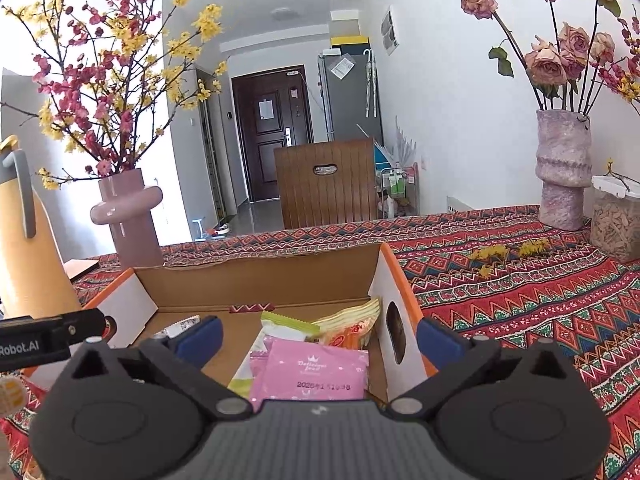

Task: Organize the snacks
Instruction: 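Move both open grippers back from the box to the snack pile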

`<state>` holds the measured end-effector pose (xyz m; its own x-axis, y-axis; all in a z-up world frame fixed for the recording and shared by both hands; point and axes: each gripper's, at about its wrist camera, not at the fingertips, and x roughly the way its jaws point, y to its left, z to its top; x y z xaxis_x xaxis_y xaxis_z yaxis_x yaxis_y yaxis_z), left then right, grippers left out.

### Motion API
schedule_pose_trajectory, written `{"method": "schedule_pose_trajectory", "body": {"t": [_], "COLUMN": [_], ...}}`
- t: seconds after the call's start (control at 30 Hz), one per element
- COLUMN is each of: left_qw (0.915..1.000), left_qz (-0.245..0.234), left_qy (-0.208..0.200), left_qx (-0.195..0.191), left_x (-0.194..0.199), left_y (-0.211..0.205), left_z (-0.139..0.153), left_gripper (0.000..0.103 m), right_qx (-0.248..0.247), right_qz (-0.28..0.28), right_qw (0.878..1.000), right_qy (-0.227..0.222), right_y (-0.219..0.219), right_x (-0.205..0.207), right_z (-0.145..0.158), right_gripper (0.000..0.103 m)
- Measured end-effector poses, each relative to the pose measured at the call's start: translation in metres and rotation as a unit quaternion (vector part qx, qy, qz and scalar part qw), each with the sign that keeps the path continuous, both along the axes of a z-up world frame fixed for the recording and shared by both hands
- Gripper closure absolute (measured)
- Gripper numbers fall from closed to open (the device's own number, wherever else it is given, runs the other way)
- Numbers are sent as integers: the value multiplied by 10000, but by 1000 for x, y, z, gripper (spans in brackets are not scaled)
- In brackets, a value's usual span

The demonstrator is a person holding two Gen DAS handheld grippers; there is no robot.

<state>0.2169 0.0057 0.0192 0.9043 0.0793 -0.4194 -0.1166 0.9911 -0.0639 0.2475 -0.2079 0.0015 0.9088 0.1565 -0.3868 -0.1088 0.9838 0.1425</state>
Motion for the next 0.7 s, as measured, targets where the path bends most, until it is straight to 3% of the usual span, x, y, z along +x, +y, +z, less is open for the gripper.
{"method": "schedule_pose_trajectory", "body": {"t": [0.23,0.7], "left_qw": [10000,9998], "left_qz": [17,-44], "left_qy": [-62,-172], "left_qx": [70,87], "left_x": [-17,-79], "left_y": [-2,10], "left_z": [14,29], "left_gripper": [0,0], "right_qx": [-26,30], "right_qz": [12,283], "right_qw": [9997,9991], "right_qy": [-250,-317], "right_y": [0,5], "right_x": [-16,-77], "right_z": [18,31], "right_gripper": [0,0]}}
